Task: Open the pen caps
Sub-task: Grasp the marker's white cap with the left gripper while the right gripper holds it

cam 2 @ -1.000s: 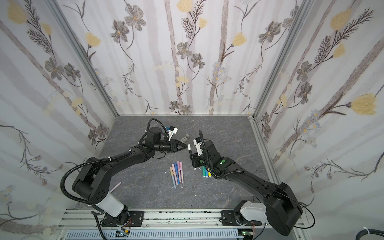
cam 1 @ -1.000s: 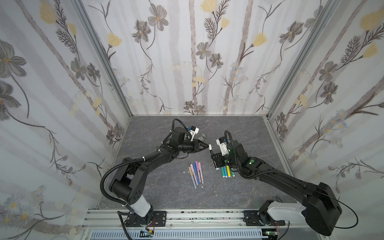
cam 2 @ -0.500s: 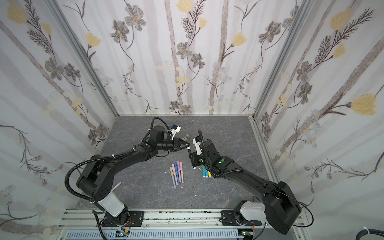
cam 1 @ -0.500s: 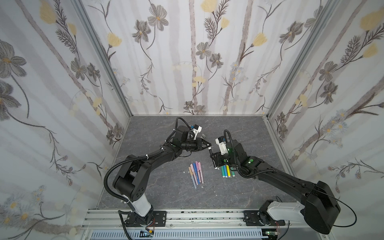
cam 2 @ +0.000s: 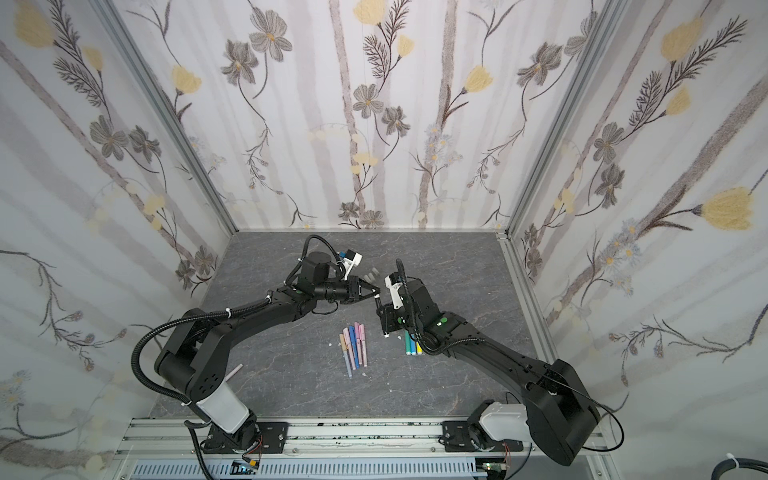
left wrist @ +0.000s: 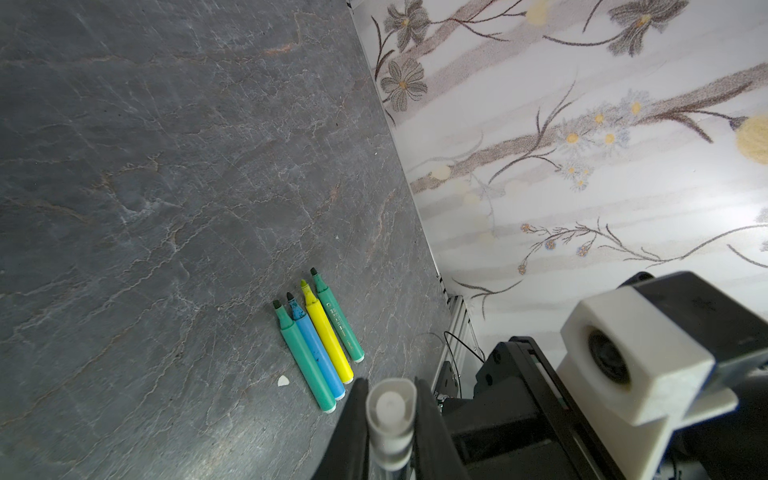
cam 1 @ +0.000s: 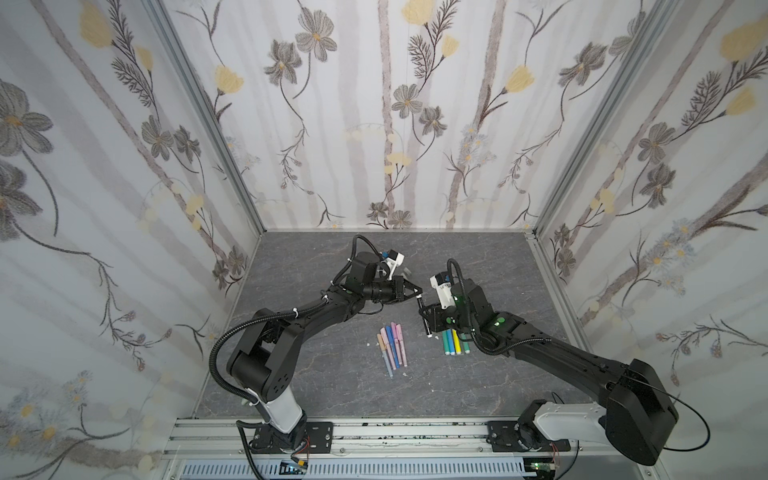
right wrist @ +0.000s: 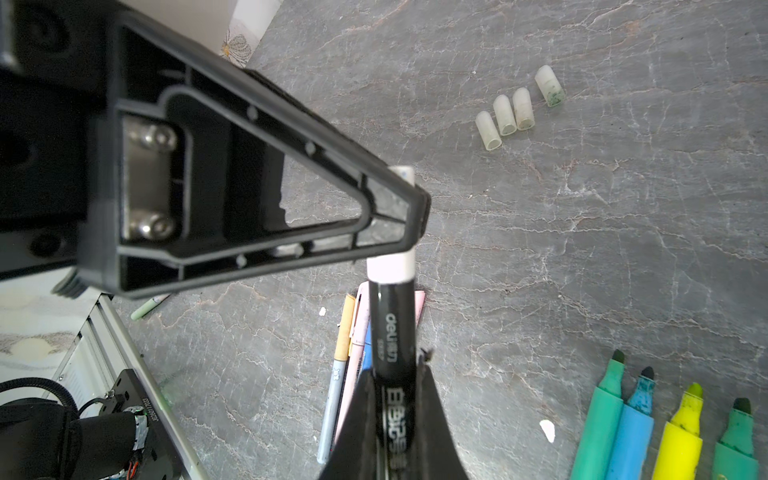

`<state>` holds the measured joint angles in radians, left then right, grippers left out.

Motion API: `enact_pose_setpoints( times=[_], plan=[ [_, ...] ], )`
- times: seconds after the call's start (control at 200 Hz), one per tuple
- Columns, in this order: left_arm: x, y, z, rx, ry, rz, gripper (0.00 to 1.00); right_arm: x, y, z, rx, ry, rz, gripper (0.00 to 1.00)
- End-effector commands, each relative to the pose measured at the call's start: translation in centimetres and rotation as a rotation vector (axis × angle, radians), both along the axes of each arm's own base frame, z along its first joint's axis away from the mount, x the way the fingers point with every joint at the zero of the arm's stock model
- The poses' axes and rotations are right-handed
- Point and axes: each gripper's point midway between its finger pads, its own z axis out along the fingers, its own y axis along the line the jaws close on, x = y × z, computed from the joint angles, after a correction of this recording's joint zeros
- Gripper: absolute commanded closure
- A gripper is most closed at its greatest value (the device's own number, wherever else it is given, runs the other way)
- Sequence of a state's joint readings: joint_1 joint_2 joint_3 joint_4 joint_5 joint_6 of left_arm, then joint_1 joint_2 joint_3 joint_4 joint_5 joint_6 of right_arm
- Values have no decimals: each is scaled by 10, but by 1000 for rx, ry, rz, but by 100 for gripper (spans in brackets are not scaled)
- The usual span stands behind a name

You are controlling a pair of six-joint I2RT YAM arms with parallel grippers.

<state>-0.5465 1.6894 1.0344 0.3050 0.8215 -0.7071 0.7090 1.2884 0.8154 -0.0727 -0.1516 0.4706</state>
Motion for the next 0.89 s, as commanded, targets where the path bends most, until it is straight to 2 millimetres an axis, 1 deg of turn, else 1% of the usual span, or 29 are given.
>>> enact_pose_setpoints(
  times=[0.0,0.095,0.145,0.18,0.27,0.34,0.42,0.515,0.545,0.655,0.739,0.784,0.889],
  plan=[
    [0,-5,11,-36,-35,-23,91,4,6,11,33,-31,6,100],
    [1,-5,13,-44,-35,-23,100,5,5,11,36,-29,4,100],
    [0,-6,14,-48,-32,-23,100,5,6,11,37,-29,4,100],
    [1,-5,15,-51,-33,-22,100,4,6,10,37,-26,5,96],
    [1,-5,15,-51,-32,-20,100,5,5,9,36,-22,2,82],
    [0,-5,14,-49,-32,-21,100,5,5,7,35,-15,0,75],
    [1,-5,13,-42,-31,-18,100,5,6,5,32,-11,3,71],
    [2,-3,9,-26,-30,-9,100,6,9,3,31,-3,12,71],
    [2,-3,9,-23,-34,-7,100,7,9,3,29,-4,13,72],
    [5,-1,8,-13,-37,12,100,8,10,3,22,-3,16,89],
    [8,1,5,5,-39,31,100,8,8,3,17,-5,10,97],
    [13,3,2,25,-40,54,100,8,7,2,13,-2,9,100],
    [23,6,-4,68,-46,105,100,4,4,-7,-11,17,8,100]
  ],
)
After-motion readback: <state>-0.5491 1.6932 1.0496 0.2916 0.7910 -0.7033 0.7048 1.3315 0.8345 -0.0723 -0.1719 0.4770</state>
